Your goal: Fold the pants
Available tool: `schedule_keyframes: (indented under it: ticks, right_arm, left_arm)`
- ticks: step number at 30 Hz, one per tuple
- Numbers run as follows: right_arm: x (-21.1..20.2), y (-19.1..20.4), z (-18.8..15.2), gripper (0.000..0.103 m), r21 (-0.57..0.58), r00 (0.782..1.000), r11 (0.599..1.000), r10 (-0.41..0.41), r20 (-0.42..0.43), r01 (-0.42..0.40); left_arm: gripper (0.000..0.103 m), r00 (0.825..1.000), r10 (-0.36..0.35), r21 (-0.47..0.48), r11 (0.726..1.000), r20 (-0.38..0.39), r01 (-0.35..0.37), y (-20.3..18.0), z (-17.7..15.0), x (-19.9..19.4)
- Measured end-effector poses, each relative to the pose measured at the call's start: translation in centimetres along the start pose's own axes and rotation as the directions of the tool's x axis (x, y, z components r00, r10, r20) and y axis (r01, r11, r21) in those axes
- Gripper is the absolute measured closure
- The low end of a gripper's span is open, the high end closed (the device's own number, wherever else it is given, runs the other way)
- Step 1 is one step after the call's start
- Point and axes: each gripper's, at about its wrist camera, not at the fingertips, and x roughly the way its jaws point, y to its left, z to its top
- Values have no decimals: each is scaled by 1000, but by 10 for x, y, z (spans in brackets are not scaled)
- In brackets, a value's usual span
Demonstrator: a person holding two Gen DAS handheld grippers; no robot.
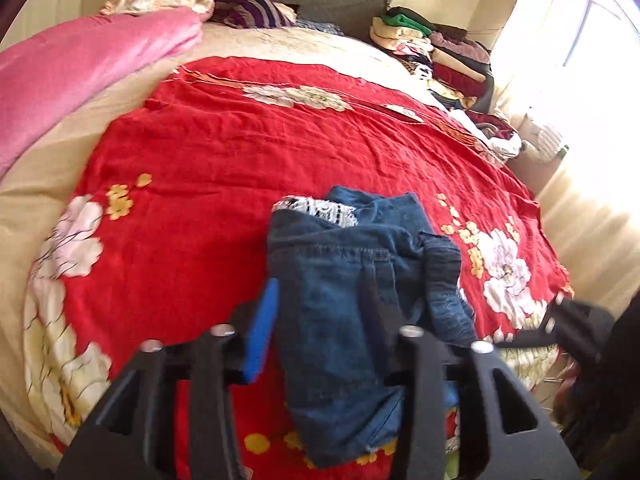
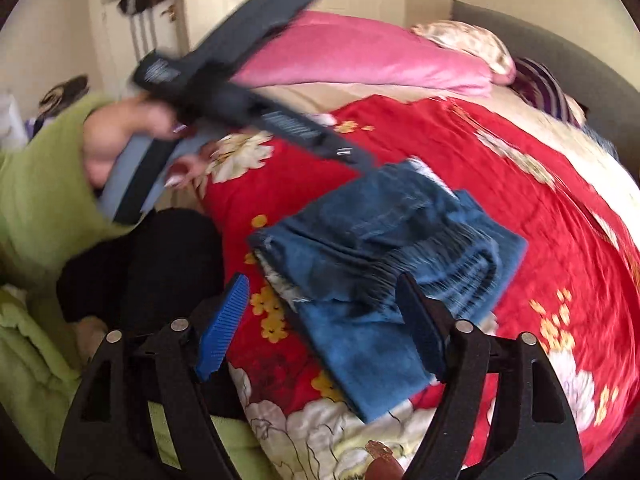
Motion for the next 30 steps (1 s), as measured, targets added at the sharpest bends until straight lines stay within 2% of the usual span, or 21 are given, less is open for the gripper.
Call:
schedule_keyframes:
  ticks: [2, 5, 11, 12, 14, 15, 19, 24, 30]
  right_arm:
    - [9, 8, 3, 51, -39, 1000, 999, 6, -14, -7]
    - [22, 19, 7, 65, -114, 999, 993, -4, -37, 0]
    - [48, 39, 12, 67, -276, 996, 961, -60, -68, 39]
    - [53, 41, 11, 75, -300, 995, 953, -67, -77, 41]
    - [62, 42, 7, 98, -310, 993, 951, -42, -111, 6]
    - [63, 41, 5, 100, -300, 991, 954, -19, -135, -22]
    - [47, 47, -4, 101, -305, 987, 948, 42, -152, -88]
    - [63, 39, -19, 100, -222, 982, 971, 42, -182, -83]
    - [57, 30, -17, 97, -183, 982, 978, 66, -177, -98]
  left_arm:
    - [82, 999, -27, 16, 1000, -18, 27, -3, 5, 7]
    - [82, 998, -22, 42, 999, -53, 25, -8, 7, 22]
    - [82, 995, -20, 39, 999, -101, 24, -5, 4, 46]
    - [82, 994, -22, 33, 999, -104, 26, -4, 3, 47]
    - [82, 994, -25, 26, 999, -107, 28, -2, 3, 50]
    - [82, 994, -27, 24, 999, -108, 30, -1, 3, 51]
    - [82, 994, -34, 22, 999, -108, 37, 0, 4, 53]
    - [82, 995, -30, 12, 999, -100, 31, 0, 4, 55]
    - [80, 996, -26, 15, 1000, -91, 28, -1, 3, 54]
